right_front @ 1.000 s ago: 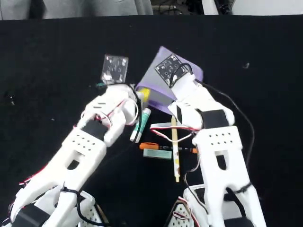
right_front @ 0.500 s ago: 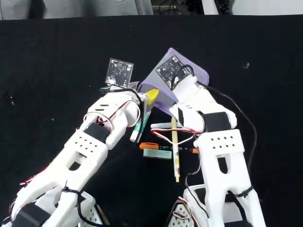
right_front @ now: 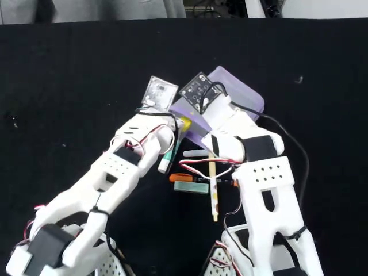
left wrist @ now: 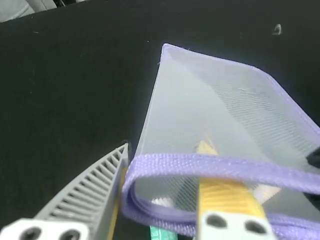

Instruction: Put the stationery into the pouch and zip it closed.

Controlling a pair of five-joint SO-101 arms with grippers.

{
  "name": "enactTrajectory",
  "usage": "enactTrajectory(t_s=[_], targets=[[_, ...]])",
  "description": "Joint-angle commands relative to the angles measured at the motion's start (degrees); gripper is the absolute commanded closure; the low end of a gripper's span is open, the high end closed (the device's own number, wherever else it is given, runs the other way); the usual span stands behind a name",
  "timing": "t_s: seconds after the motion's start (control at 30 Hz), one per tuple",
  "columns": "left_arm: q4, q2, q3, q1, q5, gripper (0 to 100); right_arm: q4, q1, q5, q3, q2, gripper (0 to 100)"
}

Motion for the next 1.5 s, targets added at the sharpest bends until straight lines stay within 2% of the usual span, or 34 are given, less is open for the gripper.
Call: enactTrajectory(t_s=[0.0, 0.1, 0.3, 0.37, 0.5, 0.6, 0.8, 0.93, 1.07, 1.2, 1.37, 1.47], targets=[[-1.1, 1.5, -5.5, 1.7, -3.1, 88, 0.1, -1.5, 0.6, -3.3, -4.0, 98.7], [-1.1, 2.9, -6.7, 1.8, -3.3, 98, 0.1, -1.3, -0.6, -3.1, -5.8, 98.7], [-0.8, 1.8, -6.8, 1.9, -3.2, 97, -0.2, -1.2, -5.5, -1.6, -5.5, 96.0], [-0.4, 0.6, -6.6, 1.9, -3.0, 97, -0.1, -1.1, -6.5, -1.7, -5.3, 88.1], [5.5, -2.1, -8.2, 1.6, 0.3, 97, 0.1, -1.3, -4.7, -1.8, -5.7, 67.5], [10.8, -4.1, -10.6, 1.2, 1.4, 97, 0.4, -1.2, -4.7, -2.8, -5.8, 59.8], [19.9, -5.5, -16.8, -1.9, 1.4, 97, 6.7, -1.7, -5.2, -9.0, -9.9, 59.2], [23.5, -5.5, -19.9, -5.3, 1.4, 97, 9.1, -3.3, -10.5, -11.2, -17.7, 59.2], [25.9, -6.0, -22.2, -8.2, 1.4, 97, 12.0, -6.7, -12.0, -12.6, -22.2, 59.2], [31.8, -6.0, -27.1, -11.1, 4.3, 97, 16.5, -7.1, -12.3, -16.0, -20.4, 59.2], [40.4, -5.5, -36.1, -15.7, 7.8, 97, 20.8, -7.0, -21.9, -20.1, -16.0, 59.3], [45.3, -5.5, -41.8, -17.9, 7.8, 97, 22.5, -6.9, -24.6, -21.4, -13.1, 59.3]])
